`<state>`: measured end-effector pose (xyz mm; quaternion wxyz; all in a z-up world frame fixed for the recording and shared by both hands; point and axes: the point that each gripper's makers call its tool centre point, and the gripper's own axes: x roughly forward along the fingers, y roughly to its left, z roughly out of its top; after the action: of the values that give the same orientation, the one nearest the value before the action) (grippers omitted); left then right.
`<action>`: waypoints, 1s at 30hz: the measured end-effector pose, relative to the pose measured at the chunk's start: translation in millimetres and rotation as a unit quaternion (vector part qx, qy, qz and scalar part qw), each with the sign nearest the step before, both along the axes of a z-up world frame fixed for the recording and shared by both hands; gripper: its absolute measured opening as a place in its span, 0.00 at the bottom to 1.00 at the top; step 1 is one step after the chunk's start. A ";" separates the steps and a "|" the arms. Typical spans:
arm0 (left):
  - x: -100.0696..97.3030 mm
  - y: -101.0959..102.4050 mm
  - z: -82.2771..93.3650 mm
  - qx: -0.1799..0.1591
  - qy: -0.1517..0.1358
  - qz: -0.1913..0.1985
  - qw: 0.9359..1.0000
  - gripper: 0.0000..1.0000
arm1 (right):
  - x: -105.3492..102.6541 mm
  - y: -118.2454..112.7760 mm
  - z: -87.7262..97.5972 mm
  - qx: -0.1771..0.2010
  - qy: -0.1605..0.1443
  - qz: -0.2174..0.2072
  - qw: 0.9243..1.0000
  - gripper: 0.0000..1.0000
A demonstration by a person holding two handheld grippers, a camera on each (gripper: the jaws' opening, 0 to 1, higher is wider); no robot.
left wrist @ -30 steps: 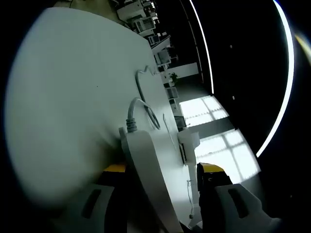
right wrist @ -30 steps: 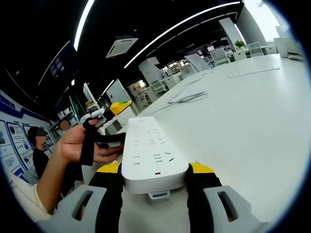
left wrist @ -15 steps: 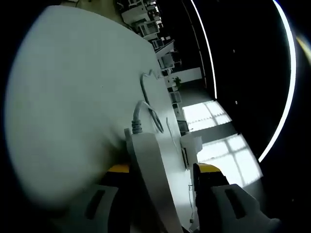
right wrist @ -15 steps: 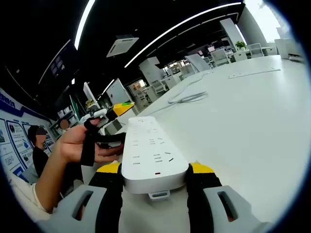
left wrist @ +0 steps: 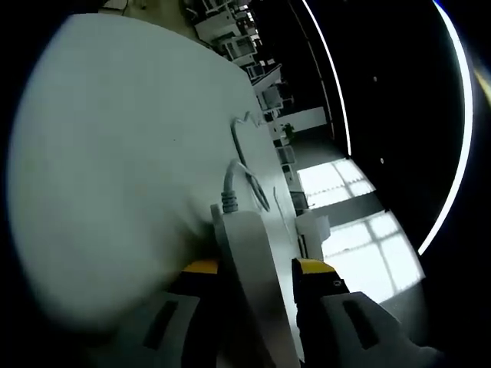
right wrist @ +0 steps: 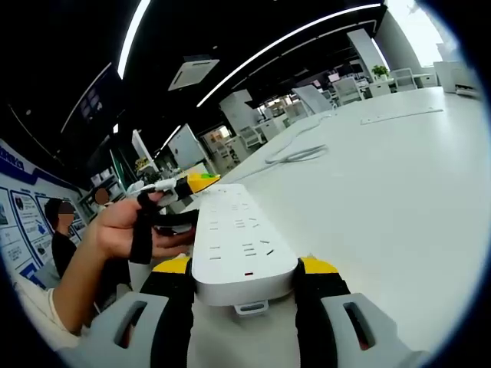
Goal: Pick up the power strip scattered on the table, fix it on the side mounting bracket of the table, and press the switch
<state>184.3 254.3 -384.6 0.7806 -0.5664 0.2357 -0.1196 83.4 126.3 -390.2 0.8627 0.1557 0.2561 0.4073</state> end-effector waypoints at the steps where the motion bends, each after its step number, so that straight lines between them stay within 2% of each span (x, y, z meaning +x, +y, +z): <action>1: 0.2 0.5 -0.7 0.002 0.000 0.000 1.000 0.37 | 0.1 -0.1 0.1 0.001 0.000 0.000 1.000 0.48; 12: 1.9 0.8 -2.4 0.000 0.008 0.005 1.000 0.32 | 0.0 0.2 -0.2 -0.004 -0.004 0.000 1.000 0.48; 18: 0.7 1.1 -3.8 0.012 0.007 0.004 1.000 0.31 | -1.2 0.8 -1.7 -0.029 -0.022 0.003 0.999 0.48; 23: -0.8 0.9 -4.3 0.001 0.006 0.000 1.000 0.29 | -1.7 1.3 -2.7 -0.040 -0.032 0.006 0.999 0.48; 25: -1.0 0.9 -4.1 -0.021 0.003 -0.006 1.000 0.28 | -2.1 0.9 -4.0 -0.057 -0.048 0.013 0.997 0.48; 30: -0.8 2.8 -4.6 -0.038 0.006 -0.008 0.999 0.27 | -3.7 2.1 -4.8 -0.066 -0.060 0.018 0.996 0.48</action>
<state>183.5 257.1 -389.2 0.7563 -0.5942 0.2404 -0.1311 79.7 128.4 -395.0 0.8775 0.0687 0.2330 0.4136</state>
